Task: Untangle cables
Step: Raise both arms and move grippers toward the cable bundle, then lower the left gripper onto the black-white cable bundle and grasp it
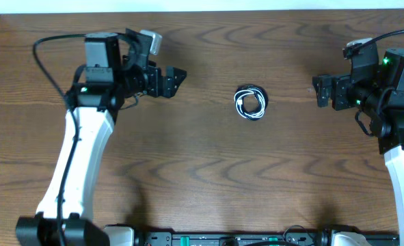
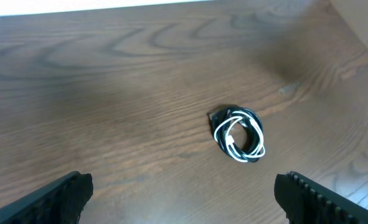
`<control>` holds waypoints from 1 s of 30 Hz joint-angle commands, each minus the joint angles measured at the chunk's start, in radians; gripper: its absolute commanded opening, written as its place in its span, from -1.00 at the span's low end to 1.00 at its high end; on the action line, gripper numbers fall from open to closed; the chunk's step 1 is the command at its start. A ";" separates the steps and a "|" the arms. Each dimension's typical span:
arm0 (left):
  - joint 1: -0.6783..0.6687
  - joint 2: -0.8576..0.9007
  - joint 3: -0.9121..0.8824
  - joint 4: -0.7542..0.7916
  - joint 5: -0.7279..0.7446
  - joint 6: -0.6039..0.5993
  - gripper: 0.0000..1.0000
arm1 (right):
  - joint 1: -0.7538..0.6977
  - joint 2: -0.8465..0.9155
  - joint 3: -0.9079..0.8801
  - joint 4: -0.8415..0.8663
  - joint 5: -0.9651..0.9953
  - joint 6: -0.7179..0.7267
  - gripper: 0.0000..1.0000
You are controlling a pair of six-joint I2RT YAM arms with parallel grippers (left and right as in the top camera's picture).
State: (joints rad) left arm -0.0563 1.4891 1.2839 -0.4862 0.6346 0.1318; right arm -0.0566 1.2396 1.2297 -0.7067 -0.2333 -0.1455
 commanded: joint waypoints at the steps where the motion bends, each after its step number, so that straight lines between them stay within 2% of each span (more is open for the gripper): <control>1: -0.032 0.066 0.016 0.032 0.030 0.002 0.96 | 0.002 0.006 0.021 0.013 -0.033 -0.021 0.99; 9: -0.159 0.194 0.016 0.139 0.031 0.003 0.97 | -0.002 0.087 0.021 0.021 -0.026 -0.014 0.99; 13: -0.214 0.236 0.016 0.180 0.031 0.003 0.97 | -0.003 0.159 0.021 0.027 0.110 0.107 0.96; 15: -0.239 0.249 0.016 0.192 0.030 0.003 0.96 | -0.003 0.192 0.021 0.025 0.150 0.144 0.75; 16: -0.251 0.253 0.016 0.198 0.027 0.003 0.98 | -0.003 0.207 0.021 0.023 0.153 0.150 0.72; 25: -0.350 0.290 0.016 0.246 -0.143 0.003 0.94 | -0.003 0.246 0.021 0.010 0.152 0.154 0.87; 29: -0.383 0.325 0.016 0.288 -0.150 0.002 0.94 | -0.003 0.246 0.021 -0.013 0.153 0.183 0.89; 30: -0.389 0.336 0.016 0.299 -0.150 0.002 0.88 | -0.003 0.246 0.021 -0.021 0.153 0.190 0.89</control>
State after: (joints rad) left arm -0.4278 1.7874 1.2839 -0.2047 0.5209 0.1307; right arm -0.0566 1.4876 1.2316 -0.7162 -0.0925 0.0086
